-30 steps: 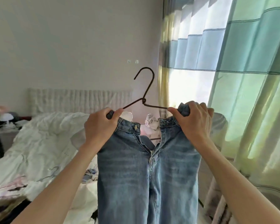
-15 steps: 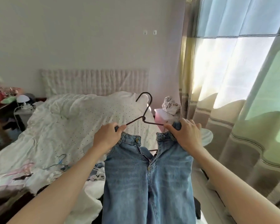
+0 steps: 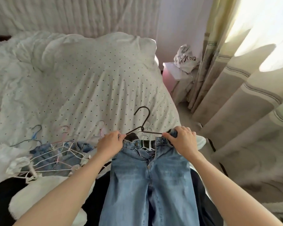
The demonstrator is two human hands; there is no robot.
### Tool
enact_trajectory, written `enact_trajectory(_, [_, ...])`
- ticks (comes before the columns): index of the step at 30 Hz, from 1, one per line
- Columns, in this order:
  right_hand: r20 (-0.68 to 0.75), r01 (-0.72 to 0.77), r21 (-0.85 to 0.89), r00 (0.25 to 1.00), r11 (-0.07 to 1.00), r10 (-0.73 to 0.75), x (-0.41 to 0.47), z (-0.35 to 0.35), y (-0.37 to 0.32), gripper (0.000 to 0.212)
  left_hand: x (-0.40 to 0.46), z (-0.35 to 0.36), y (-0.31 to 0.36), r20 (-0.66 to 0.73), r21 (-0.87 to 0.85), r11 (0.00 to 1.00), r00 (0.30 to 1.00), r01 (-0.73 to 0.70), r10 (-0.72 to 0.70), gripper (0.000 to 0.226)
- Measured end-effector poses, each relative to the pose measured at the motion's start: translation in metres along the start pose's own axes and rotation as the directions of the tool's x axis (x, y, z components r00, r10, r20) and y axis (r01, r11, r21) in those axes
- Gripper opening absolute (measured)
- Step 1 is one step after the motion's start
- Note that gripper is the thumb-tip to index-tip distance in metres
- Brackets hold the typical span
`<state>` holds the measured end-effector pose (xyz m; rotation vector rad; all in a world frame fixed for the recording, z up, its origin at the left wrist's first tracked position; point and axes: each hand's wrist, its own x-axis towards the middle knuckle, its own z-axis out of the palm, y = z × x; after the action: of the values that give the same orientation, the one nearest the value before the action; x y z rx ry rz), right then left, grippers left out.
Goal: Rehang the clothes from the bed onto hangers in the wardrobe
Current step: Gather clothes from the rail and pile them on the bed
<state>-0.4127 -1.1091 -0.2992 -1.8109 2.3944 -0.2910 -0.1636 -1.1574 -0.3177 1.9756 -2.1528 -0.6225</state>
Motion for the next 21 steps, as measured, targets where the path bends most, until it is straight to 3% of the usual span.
enact_trajectory(5, [0.141, -0.071, -0.039, 0.987, 0.997, 0.076, 0.037, 0.035, 0.01, 0.052, 0.049, 0.041, -0.012, 0.014, -0.064, 0.998, 1.0, 0.028, -0.027, 0.031])
enact_trajectory(10, [0.283, -0.093, 0.003, 0.955, 0.996, 0.088, 0.042, 0.059, 0.023, 0.055, 0.056, 0.077, -0.027, 0.274, -0.115, 0.993, 0.962, 0.016, 0.016, 0.046])
enact_trajectory(21, [0.162, 0.011, 0.067, 0.987, 0.998, -0.022, -0.066, 0.031, 0.03, 0.059, -0.04, 0.088, 0.01, 0.343, -0.023, 0.933, 0.873, -0.36, 0.345, 0.056])
